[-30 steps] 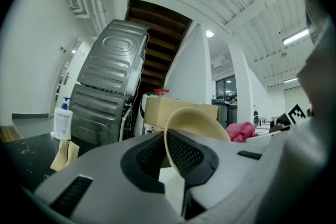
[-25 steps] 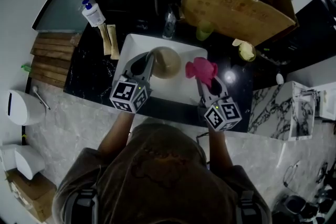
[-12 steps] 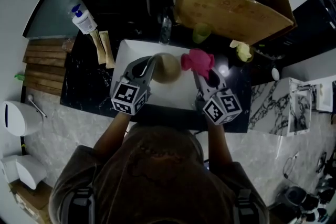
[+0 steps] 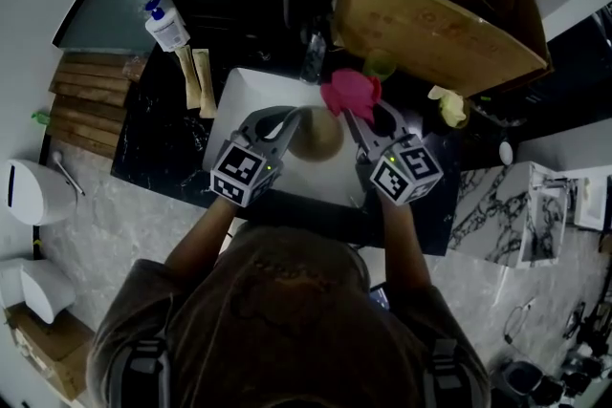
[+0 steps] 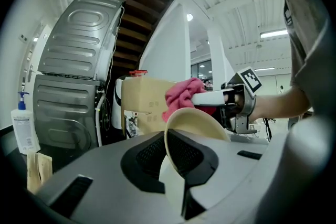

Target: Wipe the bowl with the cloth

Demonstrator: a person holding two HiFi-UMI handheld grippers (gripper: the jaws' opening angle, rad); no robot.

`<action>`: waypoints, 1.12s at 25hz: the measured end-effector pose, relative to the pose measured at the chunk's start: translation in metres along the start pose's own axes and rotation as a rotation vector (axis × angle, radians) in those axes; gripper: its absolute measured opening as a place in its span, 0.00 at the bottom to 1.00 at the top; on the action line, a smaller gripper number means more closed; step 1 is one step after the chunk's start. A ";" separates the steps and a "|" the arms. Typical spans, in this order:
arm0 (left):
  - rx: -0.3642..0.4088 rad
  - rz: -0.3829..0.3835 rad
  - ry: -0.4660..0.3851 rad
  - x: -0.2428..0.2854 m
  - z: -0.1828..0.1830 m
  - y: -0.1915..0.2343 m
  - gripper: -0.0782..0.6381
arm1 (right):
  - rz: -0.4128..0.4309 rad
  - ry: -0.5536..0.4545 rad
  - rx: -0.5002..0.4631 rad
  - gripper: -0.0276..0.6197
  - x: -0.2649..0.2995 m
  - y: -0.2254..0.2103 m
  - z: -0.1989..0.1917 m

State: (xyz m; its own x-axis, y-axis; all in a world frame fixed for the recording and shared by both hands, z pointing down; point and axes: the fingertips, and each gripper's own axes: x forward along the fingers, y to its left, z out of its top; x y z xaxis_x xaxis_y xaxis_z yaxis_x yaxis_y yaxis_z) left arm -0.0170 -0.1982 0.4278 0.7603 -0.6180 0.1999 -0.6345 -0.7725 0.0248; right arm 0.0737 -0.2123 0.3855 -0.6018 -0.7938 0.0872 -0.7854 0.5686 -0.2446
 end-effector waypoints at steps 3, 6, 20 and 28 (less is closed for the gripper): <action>0.005 -0.042 0.009 0.004 0.000 -0.010 0.14 | 0.043 0.011 -0.005 0.22 0.011 0.004 -0.003; 0.031 -0.072 0.025 0.009 0.000 -0.018 0.14 | 0.086 0.028 -0.005 0.22 0.019 0.010 -0.006; 0.035 -0.039 0.064 0.010 -0.007 -0.016 0.14 | 0.215 0.102 -0.040 0.22 0.019 0.024 -0.019; 0.007 0.027 0.055 0.002 -0.008 0.002 0.14 | 0.219 0.121 -0.036 0.22 0.010 0.016 -0.025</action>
State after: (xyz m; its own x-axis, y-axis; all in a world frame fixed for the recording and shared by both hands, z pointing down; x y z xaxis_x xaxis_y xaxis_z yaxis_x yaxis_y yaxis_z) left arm -0.0180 -0.1996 0.4359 0.7340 -0.6298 0.2541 -0.6534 -0.7569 0.0116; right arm 0.0518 -0.2055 0.4062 -0.7692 -0.6208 0.1514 -0.6380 0.7331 -0.2357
